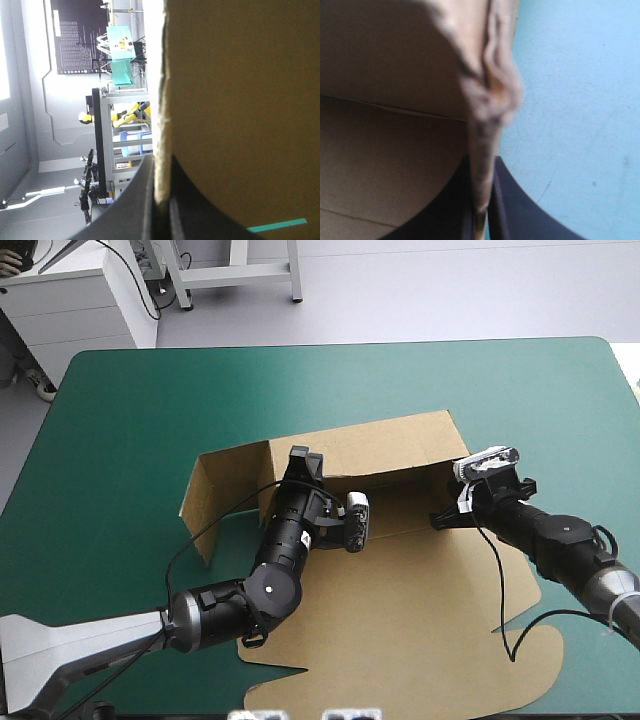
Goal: Fold the box
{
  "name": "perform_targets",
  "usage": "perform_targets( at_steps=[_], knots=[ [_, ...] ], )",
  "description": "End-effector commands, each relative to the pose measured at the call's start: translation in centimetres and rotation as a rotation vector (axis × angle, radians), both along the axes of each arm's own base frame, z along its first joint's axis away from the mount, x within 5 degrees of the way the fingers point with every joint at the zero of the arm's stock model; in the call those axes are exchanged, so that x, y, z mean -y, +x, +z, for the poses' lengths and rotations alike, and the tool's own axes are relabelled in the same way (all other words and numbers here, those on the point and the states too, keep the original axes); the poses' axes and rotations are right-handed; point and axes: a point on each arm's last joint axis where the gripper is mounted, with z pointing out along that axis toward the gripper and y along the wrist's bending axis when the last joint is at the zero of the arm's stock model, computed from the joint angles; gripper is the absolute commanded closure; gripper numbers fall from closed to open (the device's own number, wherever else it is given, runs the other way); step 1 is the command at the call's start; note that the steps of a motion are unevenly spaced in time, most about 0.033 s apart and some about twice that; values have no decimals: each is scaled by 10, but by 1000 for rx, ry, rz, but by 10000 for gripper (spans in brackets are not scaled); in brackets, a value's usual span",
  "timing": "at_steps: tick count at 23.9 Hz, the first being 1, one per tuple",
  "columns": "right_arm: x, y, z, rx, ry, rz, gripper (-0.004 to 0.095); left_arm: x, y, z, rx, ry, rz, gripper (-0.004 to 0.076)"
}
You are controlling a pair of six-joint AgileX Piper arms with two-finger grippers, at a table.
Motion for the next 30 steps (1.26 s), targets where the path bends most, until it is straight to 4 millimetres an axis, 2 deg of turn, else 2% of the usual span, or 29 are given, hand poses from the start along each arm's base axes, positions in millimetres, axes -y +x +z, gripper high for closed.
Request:
perform_targets(
  at_steps=[1, 10, 15, 21, 26, 27, 29, 30],
  knots=[
    [-2, 0, 14, 41, 47, 1, 926, -3, -1, 24, 77, -59, 5, 687],
    [-4, 8, 9, 0, 104, -33, 926, -2, -2, 24, 72, -61, -8, 434],
    [-4, 24, 19, 38, 78, -39, 926, 7, -14, 24, 77, -52, -51, 376],
    [-7, 46, 22, 35, 88, -44, 928, 21, -50, 30, 147, -56, -71, 375],
    [-7, 50, 18, 16, 107, -61, 927, 23, -66, 34, 191, -61, -53, 394],
    [-8, 50, 17, 9, 108, -57, 927, 23, -68, 35, 199, -62, -50, 419],
    [-8, 50, 14, -8, 95, -54, 927, 23, -76, 37, 230, -50, -35, 527],
    [-8, 50, 12, -20, 93, -57, 926, 23, -82, 39, 253, -34, -27, 615]
  ],
)
